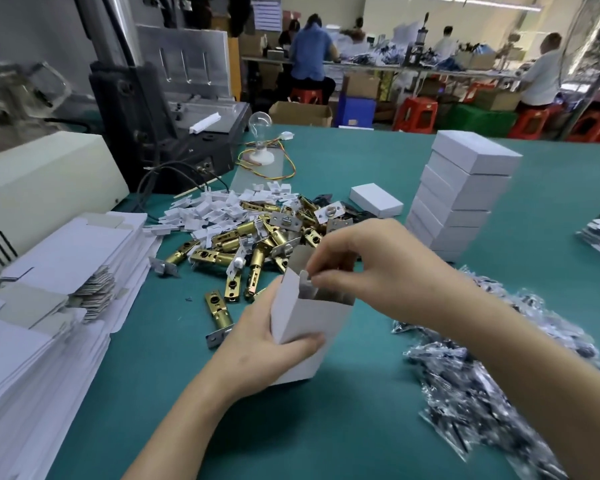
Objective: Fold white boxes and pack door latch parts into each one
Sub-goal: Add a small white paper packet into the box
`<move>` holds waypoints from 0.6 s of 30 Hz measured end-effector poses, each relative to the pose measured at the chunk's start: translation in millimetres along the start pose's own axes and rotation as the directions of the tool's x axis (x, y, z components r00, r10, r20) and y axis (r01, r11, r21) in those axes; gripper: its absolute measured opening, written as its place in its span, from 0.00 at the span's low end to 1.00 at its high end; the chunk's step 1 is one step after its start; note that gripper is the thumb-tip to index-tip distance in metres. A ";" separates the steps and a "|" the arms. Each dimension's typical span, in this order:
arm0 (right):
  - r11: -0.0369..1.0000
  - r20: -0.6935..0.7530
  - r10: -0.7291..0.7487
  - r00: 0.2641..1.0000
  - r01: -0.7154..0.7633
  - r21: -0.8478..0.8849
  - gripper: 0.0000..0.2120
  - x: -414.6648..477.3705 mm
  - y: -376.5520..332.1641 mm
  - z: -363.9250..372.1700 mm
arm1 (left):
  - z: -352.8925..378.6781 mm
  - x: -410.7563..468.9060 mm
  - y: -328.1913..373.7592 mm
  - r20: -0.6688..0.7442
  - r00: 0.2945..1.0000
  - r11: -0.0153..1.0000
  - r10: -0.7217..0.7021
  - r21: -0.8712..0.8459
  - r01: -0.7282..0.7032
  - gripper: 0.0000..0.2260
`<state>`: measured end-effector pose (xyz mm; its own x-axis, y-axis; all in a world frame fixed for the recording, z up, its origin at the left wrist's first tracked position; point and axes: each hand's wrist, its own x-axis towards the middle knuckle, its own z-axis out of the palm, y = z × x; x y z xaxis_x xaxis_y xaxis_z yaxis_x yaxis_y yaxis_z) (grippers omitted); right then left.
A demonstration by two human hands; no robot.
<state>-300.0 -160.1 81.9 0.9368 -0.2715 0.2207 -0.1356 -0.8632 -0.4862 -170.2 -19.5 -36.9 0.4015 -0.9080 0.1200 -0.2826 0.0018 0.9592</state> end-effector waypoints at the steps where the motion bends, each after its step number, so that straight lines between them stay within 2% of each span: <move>1: 1.000 0.034 -0.003 0.999 0.003 0.001 0.04 -0.3 -0.8 0.3 | -0.7 -0.3 0.1 -0.002 1.000 1.000 0.000 0.023 0.000 0.22; 7: 1.000 0.155 0.005 0.988 -0.002 -0.019 0.07 1.6 -5.7 3.6 | 0.8 0.4 -3.6 -0.009 1.000 1.000 0.006 -0.008 -0.007 0.16; 12: 0.999 0.219 -0.014 0.976 0.022 -0.037 0.08 -1.2 -4.4 1.0 | 4.5 0.9 -6.1 -0.001 1.000 0.995 -0.016 -0.098 0.015 0.15; 14: 0.993 0.102 -0.022 0.994 0.010 0.115 0.07 -1.1 -0.8 -5.4 | 5.4 1.0 -5.8 0.013 1.000 0.990 -0.007 -0.140 0.009 0.17; 16: 0.944 -0.138 0.067 0.988 -0.018 0.329 0.06 2.7 11.7 -18.0 | 6.1 1.1 -5.9 0.024 1.000 0.986 -0.004 -0.164 0.008 0.18; 17: 0.928 -0.238 0.138 0.961 -0.042 0.371 0.07 6.7 22.6 -24.8 | 6.6 1.5 -6.1 0.028 1.000 0.985 -0.005 -0.172 0.010 0.18; 18: 0.937 -0.306 0.198 0.931 -0.088 0.339 0.07 11.9 36.5 -29.8 | 7.1 2.1 -6.6 0.033 0.999 0.984 -0.007 -0.180 0.013 0.18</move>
<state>-303.4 -207.6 92.0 0.7464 -0.5543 0.3683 -0.0999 -0.6405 -0.7614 -173.7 -24.4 -44.8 0.3748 -0.9212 0.1049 -0.1159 0.0657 0.9911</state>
